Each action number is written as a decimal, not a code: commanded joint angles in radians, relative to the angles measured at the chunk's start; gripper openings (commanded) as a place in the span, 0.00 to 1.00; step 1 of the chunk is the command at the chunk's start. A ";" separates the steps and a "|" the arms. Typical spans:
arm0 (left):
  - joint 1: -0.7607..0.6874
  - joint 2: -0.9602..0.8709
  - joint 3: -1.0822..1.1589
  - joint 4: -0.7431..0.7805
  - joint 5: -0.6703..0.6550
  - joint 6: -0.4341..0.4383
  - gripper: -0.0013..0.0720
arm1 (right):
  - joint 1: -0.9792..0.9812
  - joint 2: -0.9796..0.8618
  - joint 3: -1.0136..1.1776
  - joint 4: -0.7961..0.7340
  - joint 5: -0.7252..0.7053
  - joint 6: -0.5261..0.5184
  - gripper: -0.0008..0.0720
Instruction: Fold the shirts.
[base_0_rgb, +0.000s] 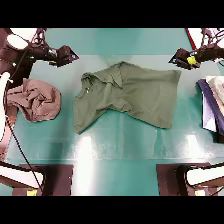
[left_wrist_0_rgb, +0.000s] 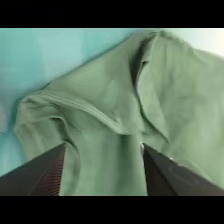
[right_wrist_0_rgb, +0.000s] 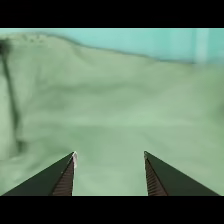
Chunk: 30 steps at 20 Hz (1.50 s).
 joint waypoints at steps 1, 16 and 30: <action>0.072 -0.003 0.012 0.045 -0.227 0.039 0.76 | -0.061 0.026 0.000 0.073 0.096 -0.057 0.67; 0.075 0.465 -1.012 0.121 -0.055 0.166 0.76 | -0.152 0.481 -0.549 0.074 0.192 -0.146 0.67; 0.001 0.464 -1.041 -0.025 0.040 0.228 0.06 | -0.177 0.555 -0.808 0.066 0.204 -0.145 0.67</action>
